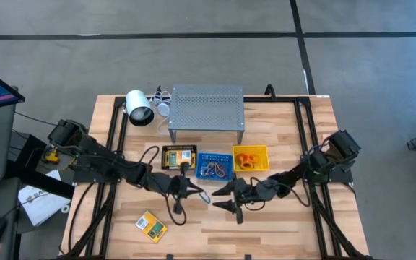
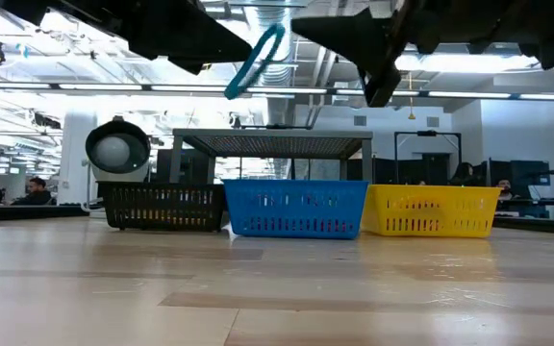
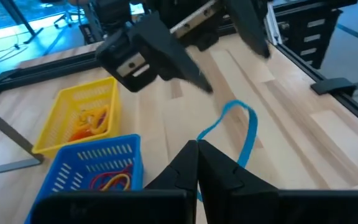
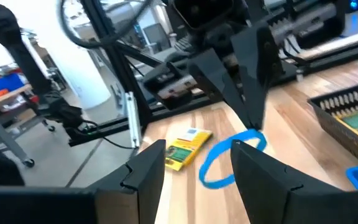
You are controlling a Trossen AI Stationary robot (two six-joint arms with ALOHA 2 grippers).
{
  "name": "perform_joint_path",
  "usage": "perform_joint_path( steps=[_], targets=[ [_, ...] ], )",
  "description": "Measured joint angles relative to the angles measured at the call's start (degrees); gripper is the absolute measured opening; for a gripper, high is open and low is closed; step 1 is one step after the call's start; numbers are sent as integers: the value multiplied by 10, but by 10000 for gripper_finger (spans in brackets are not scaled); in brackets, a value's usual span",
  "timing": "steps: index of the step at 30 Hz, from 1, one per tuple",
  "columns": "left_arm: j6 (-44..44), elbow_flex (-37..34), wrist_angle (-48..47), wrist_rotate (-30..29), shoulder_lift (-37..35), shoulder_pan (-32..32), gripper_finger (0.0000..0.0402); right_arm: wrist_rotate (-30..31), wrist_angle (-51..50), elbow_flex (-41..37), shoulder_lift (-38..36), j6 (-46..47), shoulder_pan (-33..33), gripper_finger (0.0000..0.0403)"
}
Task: Pick & Place Office Desk Supplies
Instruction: Put the blue rubber band into the blue bin
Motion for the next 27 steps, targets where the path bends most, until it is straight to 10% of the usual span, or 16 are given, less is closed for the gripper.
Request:
perform_joint_path(
  steps=[27],
  targets=[
    [0,0,15,-39,0,24,0,37,-61,19,0,60,-12,177]
  ],
)
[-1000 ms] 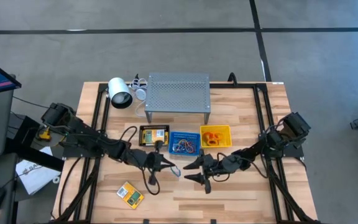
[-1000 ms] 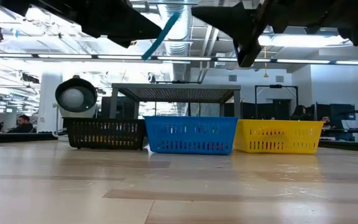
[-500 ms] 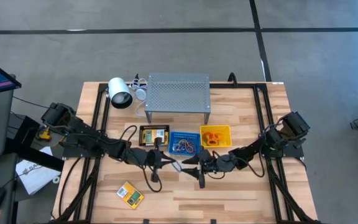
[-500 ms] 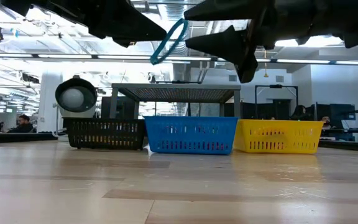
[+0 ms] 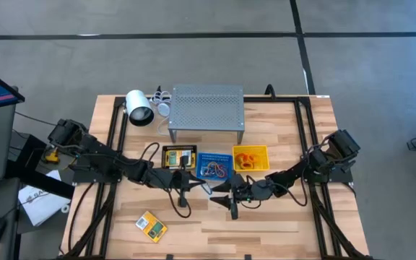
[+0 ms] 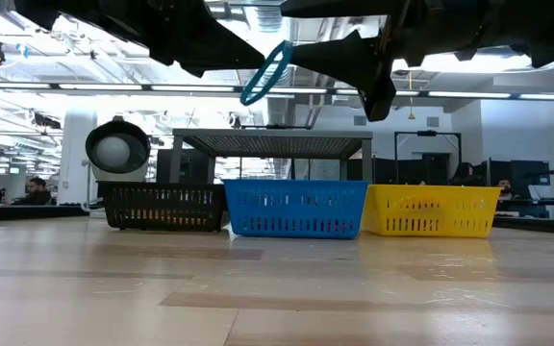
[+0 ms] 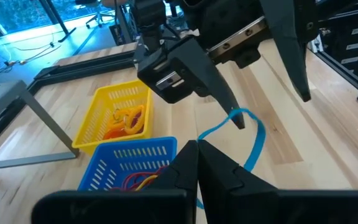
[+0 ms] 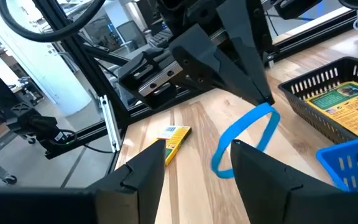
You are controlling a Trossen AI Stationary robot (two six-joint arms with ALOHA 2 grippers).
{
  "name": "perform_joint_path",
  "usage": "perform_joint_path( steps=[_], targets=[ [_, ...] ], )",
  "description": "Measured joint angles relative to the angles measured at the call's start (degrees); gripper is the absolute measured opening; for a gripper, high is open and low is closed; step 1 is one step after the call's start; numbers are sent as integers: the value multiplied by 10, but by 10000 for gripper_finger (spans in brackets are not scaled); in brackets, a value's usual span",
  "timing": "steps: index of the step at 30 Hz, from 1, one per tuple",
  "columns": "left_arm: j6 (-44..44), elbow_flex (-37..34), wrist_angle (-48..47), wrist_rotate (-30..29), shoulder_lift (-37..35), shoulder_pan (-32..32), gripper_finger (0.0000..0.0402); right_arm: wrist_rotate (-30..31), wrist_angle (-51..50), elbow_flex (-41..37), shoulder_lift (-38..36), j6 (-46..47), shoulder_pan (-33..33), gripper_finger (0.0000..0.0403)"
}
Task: Pick & Place Office Desk Supplies
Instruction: Put the blue rubber band into the blue bin
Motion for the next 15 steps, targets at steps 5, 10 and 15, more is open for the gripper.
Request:
perform_joint_path(
  steps=[5,10,15],
  targets=[
    [0,0,3,0,0,6,0,-10,0,0,0,0,-1,177],
    [0,0,12,1,0,12,0,-12,0,0,0,0,-1,172],
    [0,0,11,2,0,15,0,-12,0,0,0,3,-8,136]
  ],
)
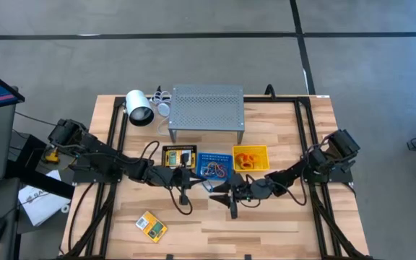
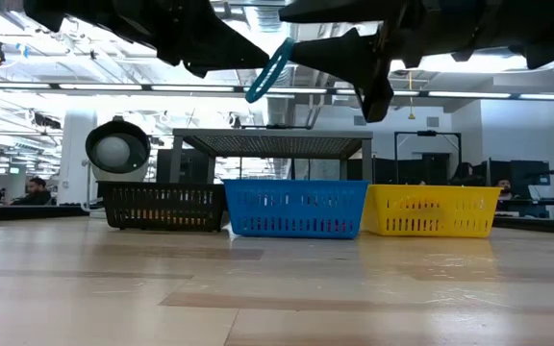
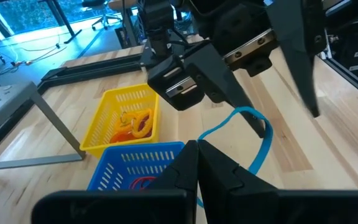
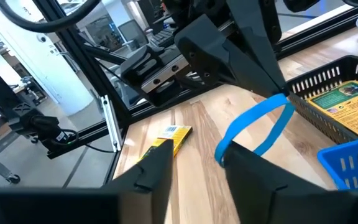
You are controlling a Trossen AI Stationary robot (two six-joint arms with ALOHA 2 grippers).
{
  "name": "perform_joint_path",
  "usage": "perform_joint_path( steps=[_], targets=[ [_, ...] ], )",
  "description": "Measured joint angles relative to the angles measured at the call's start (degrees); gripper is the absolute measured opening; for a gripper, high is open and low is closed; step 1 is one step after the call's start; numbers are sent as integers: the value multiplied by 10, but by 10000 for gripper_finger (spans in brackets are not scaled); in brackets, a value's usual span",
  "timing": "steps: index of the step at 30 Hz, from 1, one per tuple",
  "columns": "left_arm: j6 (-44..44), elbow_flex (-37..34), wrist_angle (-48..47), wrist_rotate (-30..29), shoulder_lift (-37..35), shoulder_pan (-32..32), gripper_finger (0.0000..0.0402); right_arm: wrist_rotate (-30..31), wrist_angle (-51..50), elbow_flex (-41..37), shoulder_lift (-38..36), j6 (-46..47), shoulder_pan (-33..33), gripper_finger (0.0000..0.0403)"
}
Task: Pick & Place Office Desk Supplies
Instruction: Put the blue rubber band into the blue bin
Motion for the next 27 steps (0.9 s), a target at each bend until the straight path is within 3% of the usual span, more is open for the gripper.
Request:
perform_joint_path(
  steps=[9,19,27],
  targets=[
    [-1,0,0,2,0,0,0,0,0,0,0,-7,-9,9],
    [-16,0,27,52,0,0,23,0,0,0,0,-16,-6,3],
    [-12,1,53,86,-19,4,119,-4,10,0,0,-41,-7,2]
  ],
)
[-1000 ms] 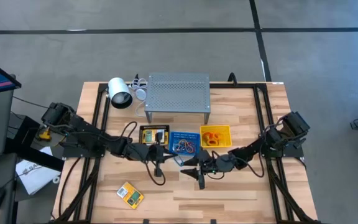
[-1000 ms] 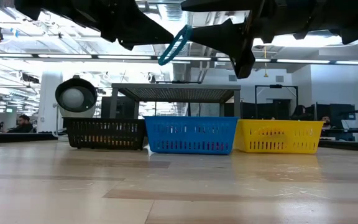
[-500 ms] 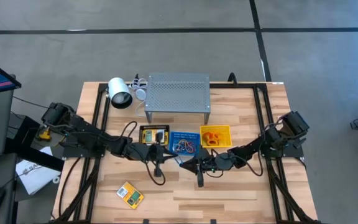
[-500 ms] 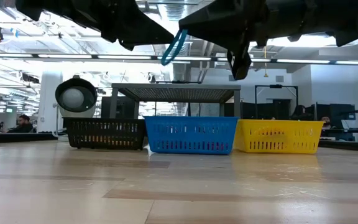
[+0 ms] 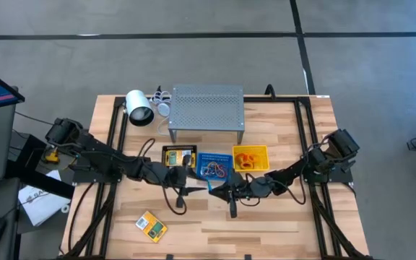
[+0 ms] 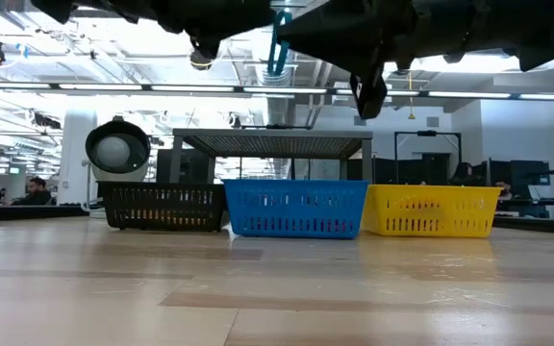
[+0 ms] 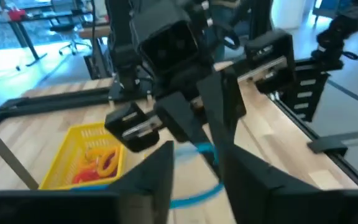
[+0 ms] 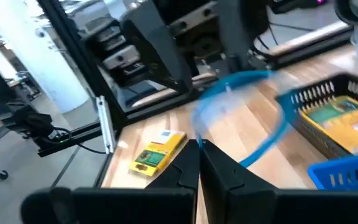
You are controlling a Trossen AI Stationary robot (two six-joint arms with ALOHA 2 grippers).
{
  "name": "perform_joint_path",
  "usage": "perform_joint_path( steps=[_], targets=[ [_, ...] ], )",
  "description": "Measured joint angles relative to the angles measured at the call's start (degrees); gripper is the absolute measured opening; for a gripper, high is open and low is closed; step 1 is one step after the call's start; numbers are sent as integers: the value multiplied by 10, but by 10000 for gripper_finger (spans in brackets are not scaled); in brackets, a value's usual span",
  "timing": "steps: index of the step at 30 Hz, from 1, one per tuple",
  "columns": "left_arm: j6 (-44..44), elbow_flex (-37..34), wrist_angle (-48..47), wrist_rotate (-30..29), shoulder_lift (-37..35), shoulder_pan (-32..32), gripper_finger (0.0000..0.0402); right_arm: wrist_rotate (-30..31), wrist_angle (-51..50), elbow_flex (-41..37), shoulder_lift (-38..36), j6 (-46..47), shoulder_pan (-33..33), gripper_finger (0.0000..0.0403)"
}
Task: Pick & Place Office Desk Supplies
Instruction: Put the blue rubber band into the blue bin
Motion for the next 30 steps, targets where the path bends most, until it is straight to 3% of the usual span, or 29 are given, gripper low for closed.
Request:
perform_joint_path(
  steps=[5,10,17,25,30],
  targets=[
    [12,0,-11,2,-57,4,180,-15,22,1,-2,-45,-4,1],
    [14,0,-57,2,-138,8,207,-28,0,1,-31,-103,-17,1],
    [-5,-7,-180,1,-234,7,210,-26,-178,1,-150,-199,-38,0],
    [-53,-73,-182,3,-283,5,203,-21,-393,0,-288,-226,-80,0],
    [-55,-112,-129,31,-310,-3,203,-1,-434,-39,-346,-224,-101,0]
  ],
)
